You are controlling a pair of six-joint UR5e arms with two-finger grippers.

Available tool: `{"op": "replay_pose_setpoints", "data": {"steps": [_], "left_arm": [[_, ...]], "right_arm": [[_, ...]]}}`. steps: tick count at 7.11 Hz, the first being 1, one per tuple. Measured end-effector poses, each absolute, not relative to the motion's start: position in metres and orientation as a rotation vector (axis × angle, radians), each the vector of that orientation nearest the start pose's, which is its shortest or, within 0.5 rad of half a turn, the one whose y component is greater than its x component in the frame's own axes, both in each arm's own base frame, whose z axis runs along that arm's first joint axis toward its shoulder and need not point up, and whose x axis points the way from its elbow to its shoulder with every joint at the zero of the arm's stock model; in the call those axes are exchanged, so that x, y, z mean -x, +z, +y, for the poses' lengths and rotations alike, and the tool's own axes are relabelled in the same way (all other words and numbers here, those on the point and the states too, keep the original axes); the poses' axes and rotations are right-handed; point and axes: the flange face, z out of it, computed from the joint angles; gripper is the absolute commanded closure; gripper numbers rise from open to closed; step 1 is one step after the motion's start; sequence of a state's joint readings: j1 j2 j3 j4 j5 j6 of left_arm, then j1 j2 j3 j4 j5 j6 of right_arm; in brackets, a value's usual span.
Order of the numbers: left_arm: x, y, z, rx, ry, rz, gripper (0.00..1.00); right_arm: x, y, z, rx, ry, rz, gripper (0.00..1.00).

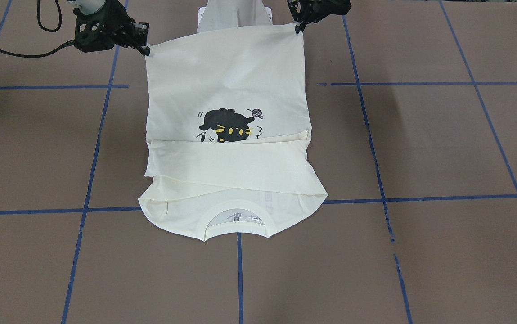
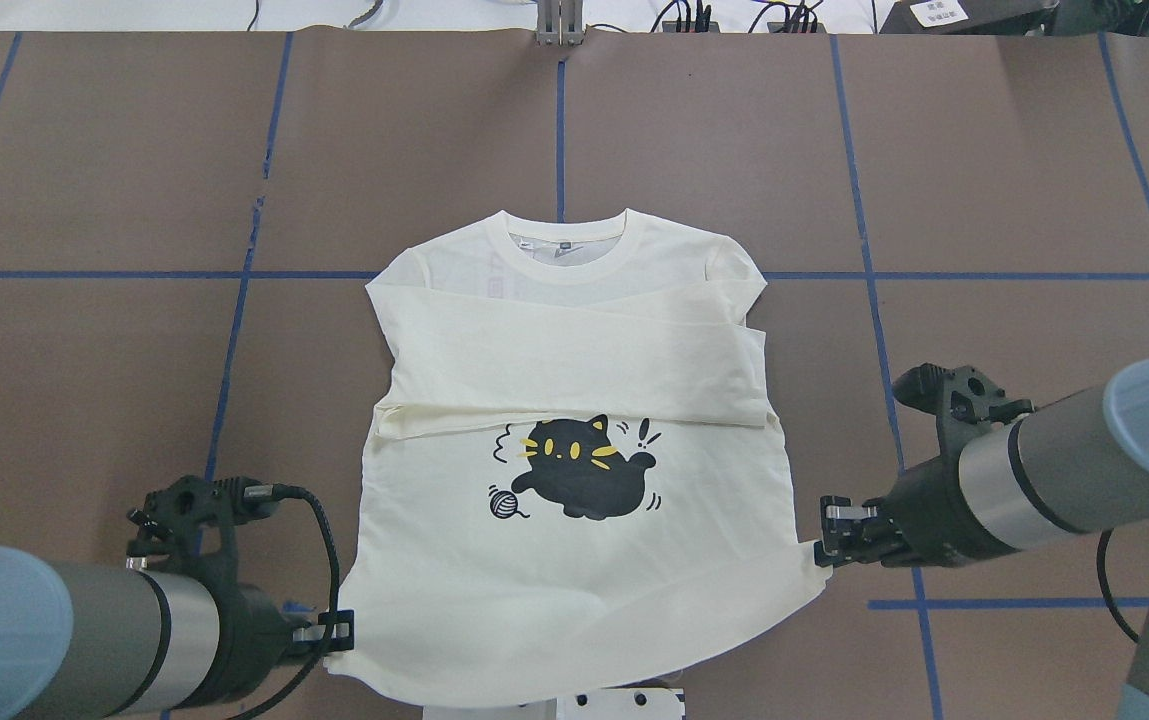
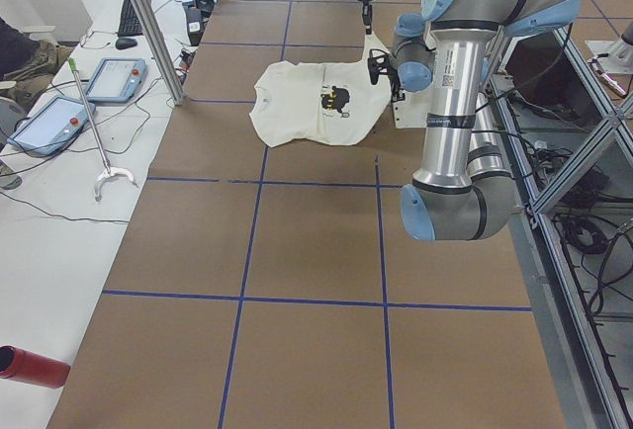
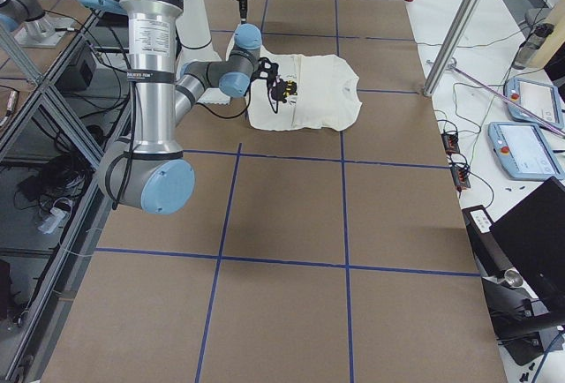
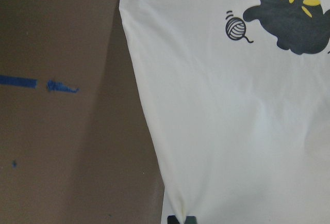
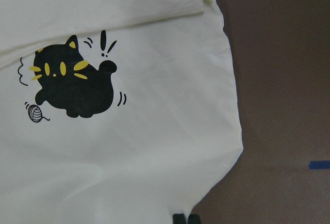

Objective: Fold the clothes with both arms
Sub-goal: 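Lift the hem with both grippers and fold it toward the collar, then lay the folded hem near the collar and open both grippers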

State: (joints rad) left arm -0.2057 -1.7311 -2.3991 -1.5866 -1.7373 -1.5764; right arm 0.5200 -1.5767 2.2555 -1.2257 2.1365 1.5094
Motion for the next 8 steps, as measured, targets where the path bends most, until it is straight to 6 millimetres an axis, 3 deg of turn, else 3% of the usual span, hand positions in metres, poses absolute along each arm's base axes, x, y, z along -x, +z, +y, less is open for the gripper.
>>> {"op": "replay_pose_setpoints", "data": {"steps": [2, 4, 6, 8], "left_arm": [[-0.386, 0.243, -0.247, -0.004, -0.14, 0.963, 1.0], [-0.381, 0.249, -0.304, -0.045, -0.182, 0.943, 1.0], [-0.378, 0.24, -0.36, -0.081, -0.238, 0.943, 1.0], [-0.384, 0.242, -0.404, -0.102, -0.291, 0.921, 1.0]], "right_arm": [[0.323, 0.314, -0.323, 0.187, 0.173, -1.086, 1.0], [0.332, 0.322, -0.357, 0.171, 0.218, -1.075, 1.0], [0.344, 0.309, -0.402, 0.138, 0.263, -1.09, 1.0], [0.344, 0.297, -0.456, 0.112, 0.319, -1.101, 1.0]]}}
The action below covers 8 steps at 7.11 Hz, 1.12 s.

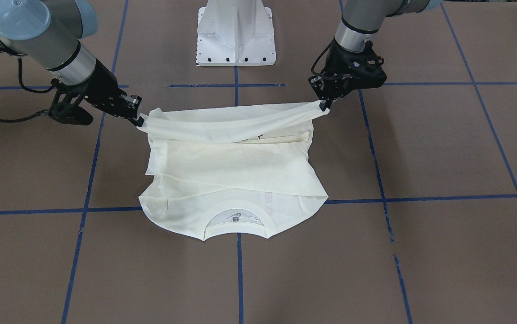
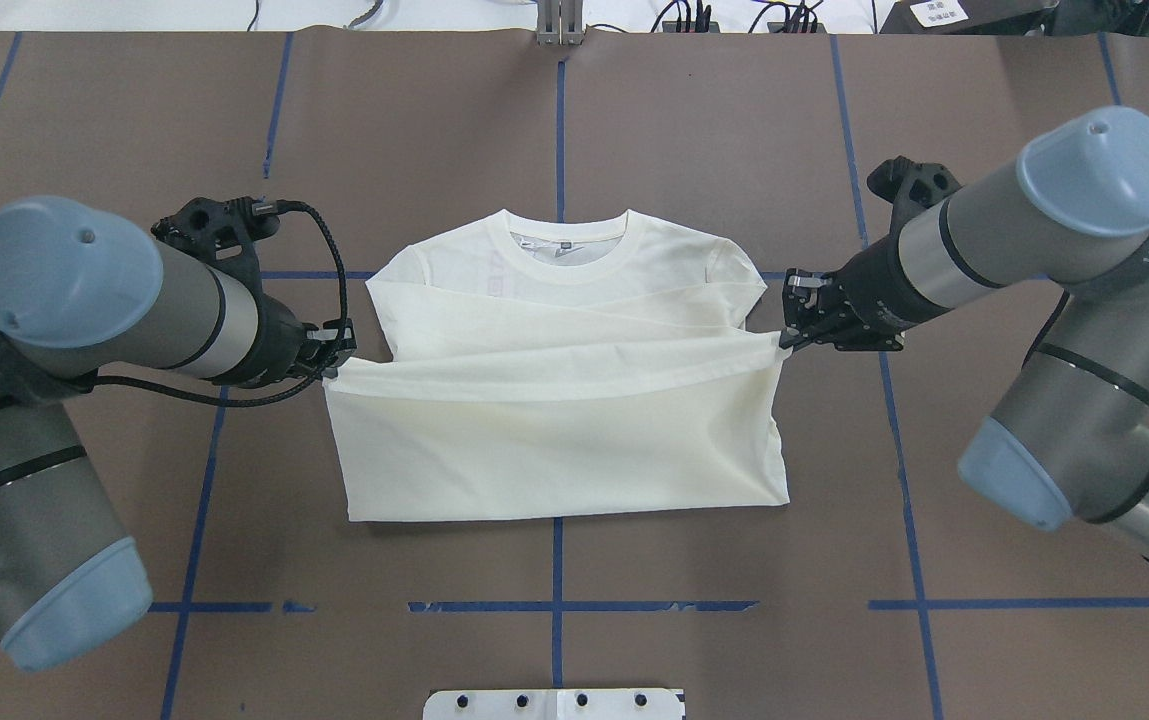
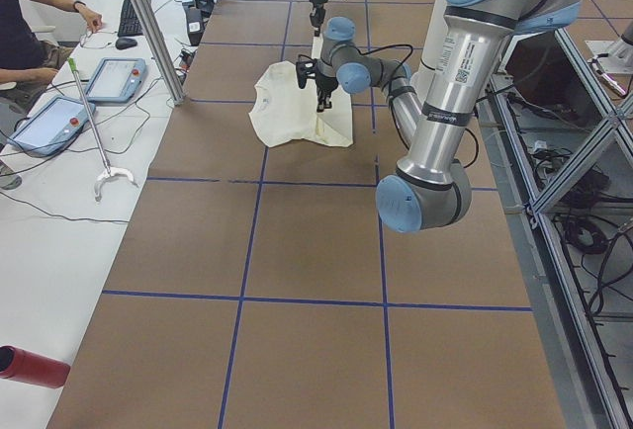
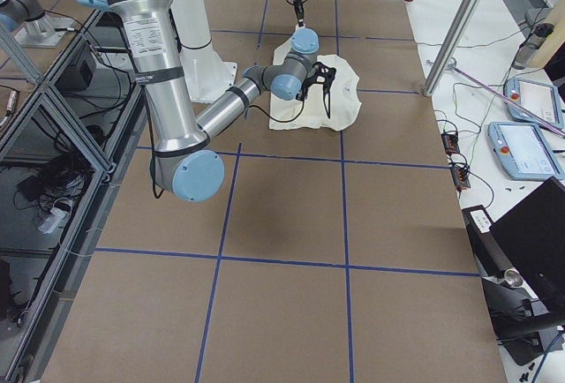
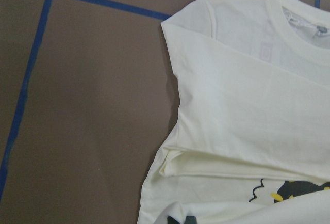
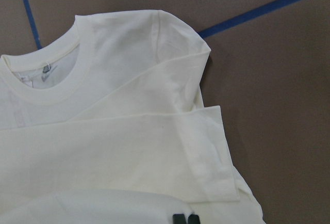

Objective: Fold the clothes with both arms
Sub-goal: 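Lay the folded hem near the collar and open both grippers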

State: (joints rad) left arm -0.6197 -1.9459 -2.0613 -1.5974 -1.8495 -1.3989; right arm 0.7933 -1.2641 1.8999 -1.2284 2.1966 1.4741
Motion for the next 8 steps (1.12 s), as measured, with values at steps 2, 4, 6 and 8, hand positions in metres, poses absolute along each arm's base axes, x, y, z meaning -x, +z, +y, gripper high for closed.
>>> {"op": "replay_pose_setpoints", "data": {"steps": [2, 4, 6, 8], "left_arm": [[-0.392, 0.246, -0.435, -0.119, -0.317, 0.905, 1.0], [-0.404, 0.266, -0.465, -0.129, -0.343, 0.89, 1.0], [-0.415, 0.289, -0.5, -0.142, -0.375, 0.882, 1.0], [-0.425, 0.304, -0.518, -0.149, -0.386, 0.88, 1.0]], "right_arm": [[0.352, 0.291, -0.506, 0.088, 0.35, -1.091, 1.0], [0.373, 0.302, -0.54, 0.087, 0.35, -1.05, 1.0], [0.383, 0.32, -0.555, 0.102, 0.36, -1.014, 1.0], [0.383, 0.329, -0.563, 0.107, 0.369, -0.998, 1.0]]}}
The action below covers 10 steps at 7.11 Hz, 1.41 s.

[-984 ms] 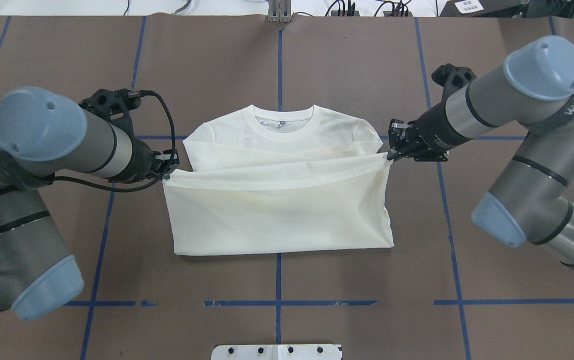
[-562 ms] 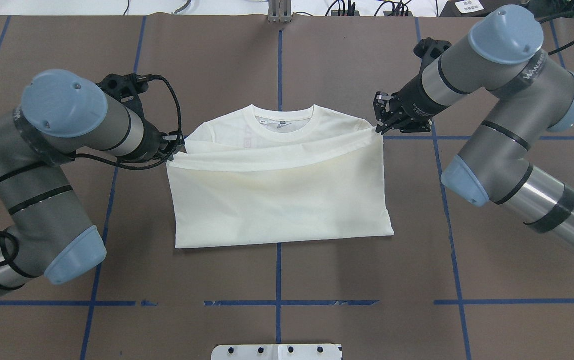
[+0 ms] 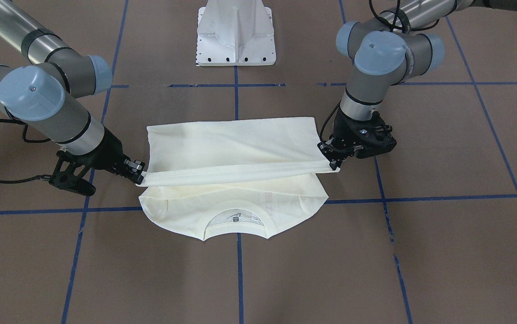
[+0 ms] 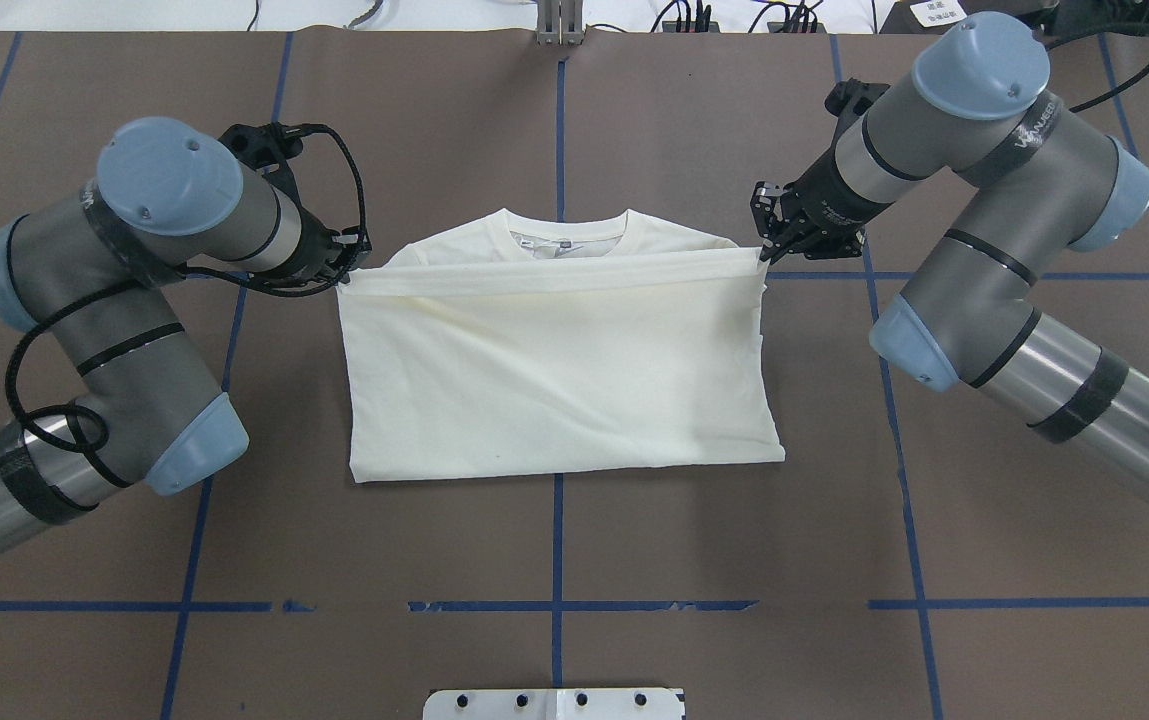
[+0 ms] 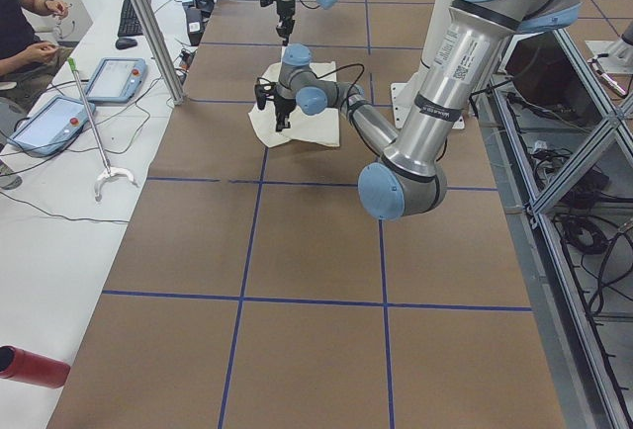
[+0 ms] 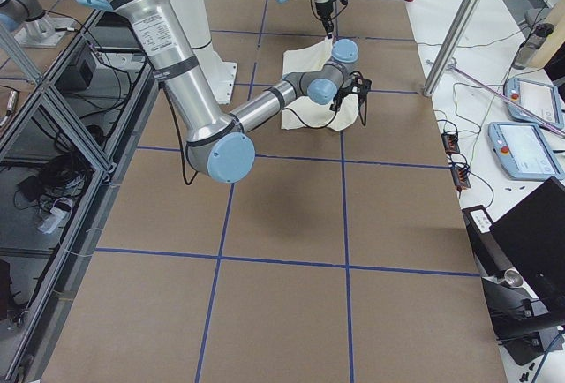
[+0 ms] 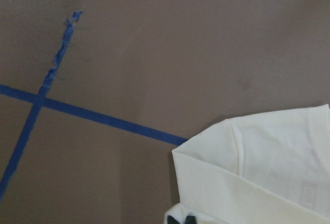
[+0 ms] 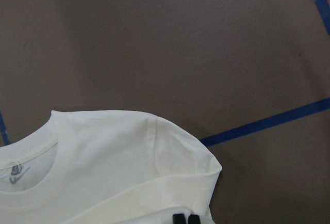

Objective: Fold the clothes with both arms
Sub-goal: 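Lay the folded hem near the collar and open both grippers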

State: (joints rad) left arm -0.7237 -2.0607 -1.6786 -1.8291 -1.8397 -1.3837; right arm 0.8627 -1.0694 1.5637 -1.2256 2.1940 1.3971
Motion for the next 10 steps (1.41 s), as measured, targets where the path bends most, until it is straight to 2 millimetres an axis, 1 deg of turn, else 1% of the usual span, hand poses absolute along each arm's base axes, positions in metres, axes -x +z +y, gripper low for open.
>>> {"op": "replay_pose_setpoints", "data": {"steps": [1, 2, 4, 6, 7, 8, 9, 10], "left_arm": [[-0.428, 0.304, -0.523, -0.151, -0.389, 0.881, 1.0], [-0.434, 0.3, -0.529, -0.155, -0.396, 0.88, 1.0], [-0.453, 0.291, -0.549, -0.155, -0.427, 0.865, 1.0], [-0.46, 0.293, -0.556, -0.15, -0.441, 0.852, 1.0], [-0.461, 0.296, -0.557, -0.148, -0.442, 0.847, 0.96], [-0.462, 0.298, -0.558, -0.146, -0.443, 0.843, 0.41], [-0.462, 0.3, -0.558, -0.146, -0.444, 0.839, 0.0], [-0.461, 0.302, -0.56, -0.157, -0.452, 0.828, 0.0]], "right_arm": [[0.386, 0.329, -0.567, 0.109, 0.37, -0.994, 1.0], [0.392, 0.325, -0.575, 0.11, 0.371, -0.992, 1.0], [0.404, 0.321, -0.588, 0.115, 0.375, -0.983, 1.0], [0.408, 0.324, -0.593, 0.115, 0.377, -0.972, 1.0], [0.409, 0.326, -0.594, 0.115, 0.375, -0.968, 0.92], [0.41, 0.328, -0.595, 0.116, 0.373, -0.965, 0.01], [0.411, 0.331, -0.596, 0.116, 0.371, -0.961, 0.0], [0.411, 0.333, -0.597, 0.116, 0.37, -0.959, 0.0]]}}
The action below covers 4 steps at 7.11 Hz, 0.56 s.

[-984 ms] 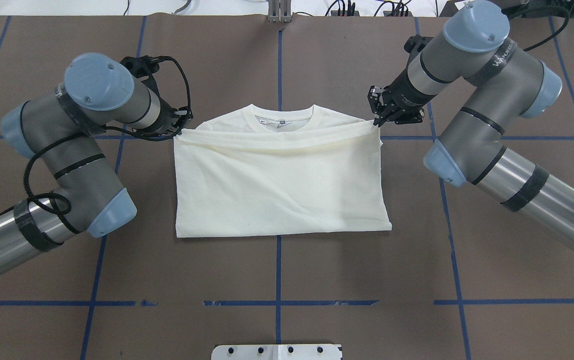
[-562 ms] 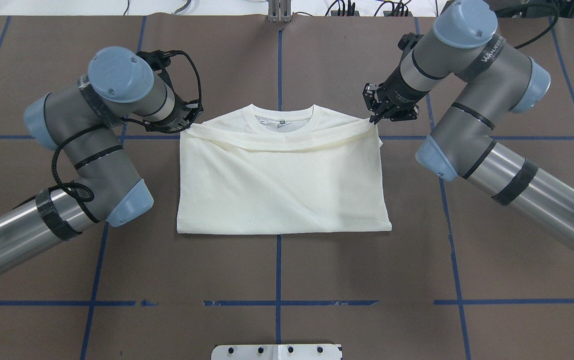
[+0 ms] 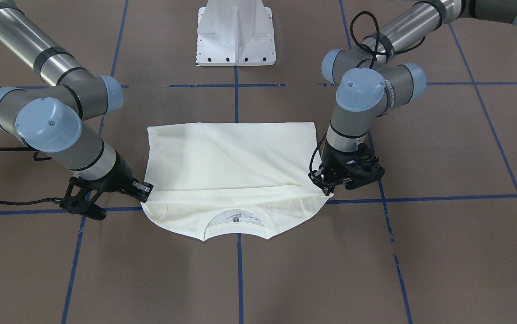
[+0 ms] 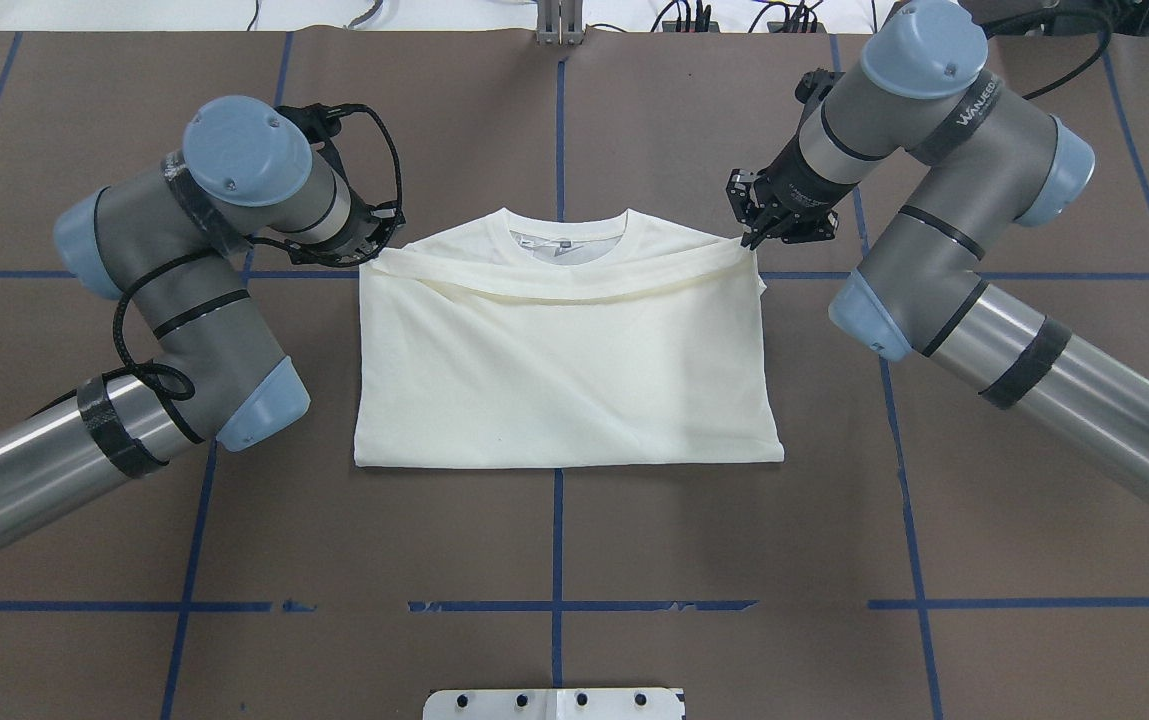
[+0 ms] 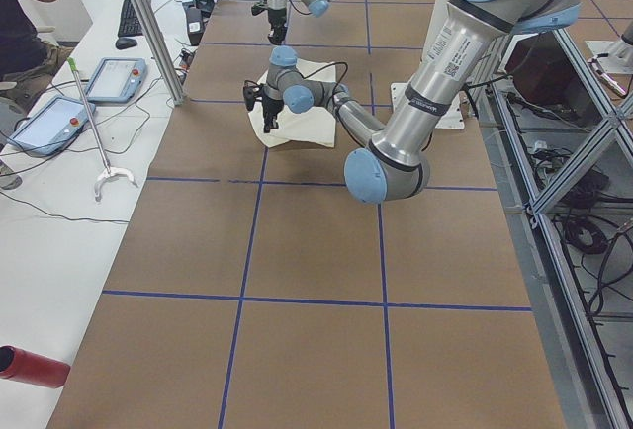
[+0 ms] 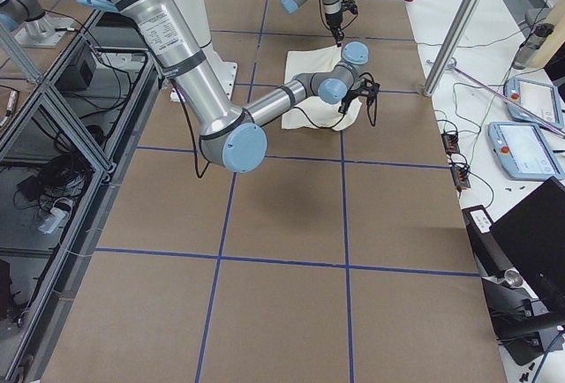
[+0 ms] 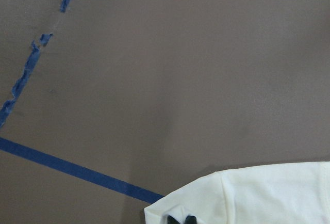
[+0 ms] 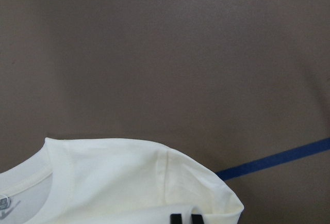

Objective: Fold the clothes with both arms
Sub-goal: 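Lay the folded hem near the collar and open both grippers, then grasp the folded shirt's corner nearest the robot with the right gripper and drag it outward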

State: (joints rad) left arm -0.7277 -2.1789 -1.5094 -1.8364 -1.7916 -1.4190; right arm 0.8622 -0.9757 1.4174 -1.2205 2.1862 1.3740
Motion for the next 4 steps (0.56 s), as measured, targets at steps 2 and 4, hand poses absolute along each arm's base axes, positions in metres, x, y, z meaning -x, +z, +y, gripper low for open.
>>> {"op": "replay_pose_setpoints", "data": {"steps": [2, 4], "left_arm": [[-0.453, 0.304, -0.569, -0.19, -0.48, 0.805, 0.0], [-0.441, 0.281, -0.561, -0.199, -0.483, 0.817, 0.0]], "right_arm": [[0.408, 0.332, -0.597, 0.114, 0.361, -0.98, 0.0], [0.416, 0.341, -0.567, 0.104, 0.318, -1.022, 0.0]]}}
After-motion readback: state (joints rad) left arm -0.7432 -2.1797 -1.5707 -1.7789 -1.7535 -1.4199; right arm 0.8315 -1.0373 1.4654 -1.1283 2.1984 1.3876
